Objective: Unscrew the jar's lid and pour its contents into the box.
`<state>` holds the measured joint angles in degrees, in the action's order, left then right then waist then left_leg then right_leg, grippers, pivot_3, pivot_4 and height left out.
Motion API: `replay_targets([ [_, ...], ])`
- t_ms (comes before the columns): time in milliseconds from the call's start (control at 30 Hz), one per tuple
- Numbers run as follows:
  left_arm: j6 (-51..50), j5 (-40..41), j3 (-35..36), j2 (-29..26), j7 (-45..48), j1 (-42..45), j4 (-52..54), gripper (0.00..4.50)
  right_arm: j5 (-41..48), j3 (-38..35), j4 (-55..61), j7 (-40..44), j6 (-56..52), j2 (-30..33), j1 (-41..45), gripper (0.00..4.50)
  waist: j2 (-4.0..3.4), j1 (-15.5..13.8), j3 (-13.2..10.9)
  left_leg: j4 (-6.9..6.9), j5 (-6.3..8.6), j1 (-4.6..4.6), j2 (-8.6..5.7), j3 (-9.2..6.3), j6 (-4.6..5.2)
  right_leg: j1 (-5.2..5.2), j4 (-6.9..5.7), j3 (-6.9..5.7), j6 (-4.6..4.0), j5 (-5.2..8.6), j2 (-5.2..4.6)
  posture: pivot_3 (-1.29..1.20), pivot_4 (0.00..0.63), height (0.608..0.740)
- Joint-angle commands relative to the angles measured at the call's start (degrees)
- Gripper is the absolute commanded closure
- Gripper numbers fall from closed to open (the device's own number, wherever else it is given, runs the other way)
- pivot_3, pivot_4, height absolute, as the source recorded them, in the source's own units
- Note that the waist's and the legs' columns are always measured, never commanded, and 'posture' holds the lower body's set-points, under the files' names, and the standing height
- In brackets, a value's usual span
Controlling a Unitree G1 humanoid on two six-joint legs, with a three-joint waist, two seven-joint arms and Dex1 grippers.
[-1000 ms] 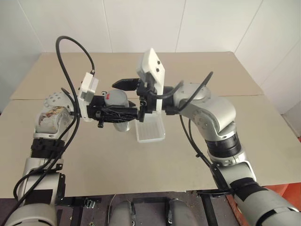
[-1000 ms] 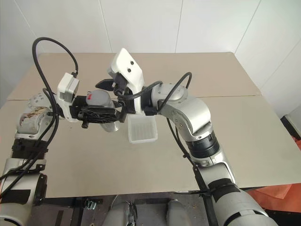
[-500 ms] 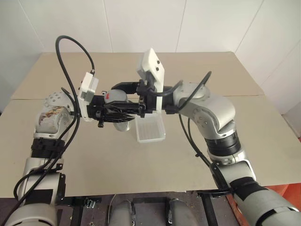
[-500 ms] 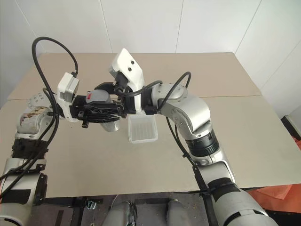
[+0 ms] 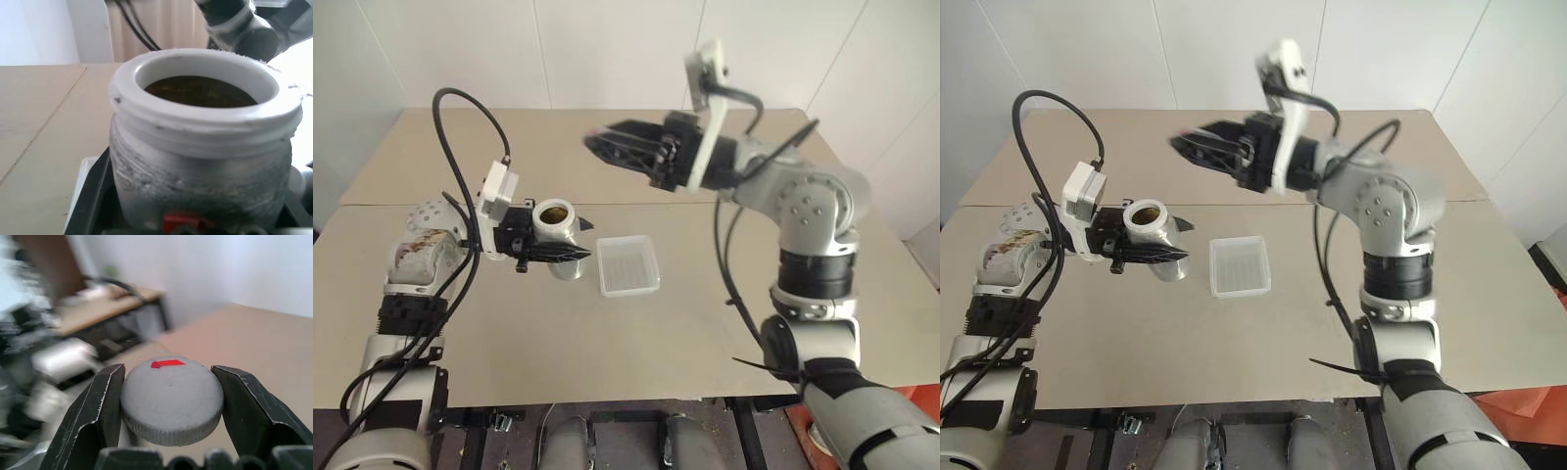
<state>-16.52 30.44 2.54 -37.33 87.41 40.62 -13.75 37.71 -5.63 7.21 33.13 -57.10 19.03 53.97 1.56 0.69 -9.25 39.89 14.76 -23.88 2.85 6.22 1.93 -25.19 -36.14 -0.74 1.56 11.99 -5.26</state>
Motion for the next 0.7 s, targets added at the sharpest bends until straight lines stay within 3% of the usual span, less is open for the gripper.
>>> replay_targets([
  [33, 0.67, 0.87, 3.47, 0.52, -5.54, -0.34, 2.99, 2.56, -8.41, 1.63, 7.25, -0.13, 10.29, 6.74, -9.03, 1.73, 0.01, -0.08, 0.00, -0.01, 0.00, -0.04, -0.01, -0.03, 0.00, 0.00, 0.01, -0.03, 0.01, 0.00, 0.00, 0.00, 0.150, 0.740],
  [167, 1.62, 0.08, 4.10, 0.88, -9.19, -1.90, 4.84, 2.56, -19.31, 6.99, 7.03, -2.12, 18.26, 13.12, -22.95, 1.73, 0.01, 0.06, 0.00, 0.00, 0.00, -0.07, -0.02, -0.03, 0.00, -0.03, 0.08, -0.01, 0.03, 0.00, 0.00, 0.00, 0.150, 0.740],
  [333, 4.19, -2.75, 2.79, 2.18, -13.51, -2.89, 6.04, 2.56, -25.38, 8.84, -1.63, -5.27, 23.56, 11.63, -29.41, 1.73, 0.01, 0.65, 0.00, 0.00, -0.04, 0.12, -0.03, 0.06, -0.06, -0.03, 0.10, 0.14, 0.01, -0.01, 0.02, 0.00, 0.150, 0.740],
  [467, 9.28, -8.90, 0.88, 4.88, -21.04, -2.21, 6.49, 2.56, -26.23, 9.90, -2.45, -1.58, 22.54, 13.82, -29.23, 0.54, 0.01, 0.23, 0.00, 0.02, -0.06, 0.18, -0.04, 0.02, -0.07, 0.04, 0.09, 0.15, 0.00, -0.03, 0.03, 0.00, 0.150, 0.740],
  [533, 15.72, -16.45, -1.09, 5.91, -27.69, -1.60, 6.17, 2.56, -20.18, 7.03, 2.15, 3.29, 15.72, 16.26, -27.78, 0.02, 0.01, 0.03, 0.00, 0.01, -0.04, 0.15, -0.05, 0.02, -0.05, 0.03, 0.14, 0.15, 0.00, -0.03, 0.02, 0.00, 0.150, 0.740],
  [567, 22.17, -23.38, -2.98, 5.79, -32.58, -1.04, 4.77, 2.56, -16.68, 5.34, 4.60, 6.29, 12.53, 18.17, -26.92, 0.02, 0.01, -0.07, 0.00, 0.01, -0.03, 0.12, -0.05, 0.00, -0.03, 0.03, 0.17, 0.15, 0.01, -0.03, 0.02, 0.00, 0.150, 0.740],
  [633, 44.58, -42.70, -8.61, 2.72, -45.45, 1.69, -1.77, 2.56, -7.62, 1.29, 7.87, 12.58, 4.03, 22.58, -23.83, 0.02, 0.01, -0.39, -0.02, 0.02, -0.01, 0.09, -0.07, -0.01, 0.01, 0.02, 0.25, 0.14, 0.02, -0.04, 0.00, 0.00, 0.150, 0.740],
  [700, 56.76, -54.96, -12.25, 1.18, -56.91, 4.75, -6.59, 2.56, -1.70, -0.31, 8.85, 16.47, -1.51, 25.28, -21.36, 0.02, 0.01, -0.94, -0.02, 0.01, 0.01, 0.09, -0.08, 0.00, 0.04, 0.03, 0.32, 0.13, 0.02, -0.09, -0.01, 0.00, 0.150, 0.740],
])
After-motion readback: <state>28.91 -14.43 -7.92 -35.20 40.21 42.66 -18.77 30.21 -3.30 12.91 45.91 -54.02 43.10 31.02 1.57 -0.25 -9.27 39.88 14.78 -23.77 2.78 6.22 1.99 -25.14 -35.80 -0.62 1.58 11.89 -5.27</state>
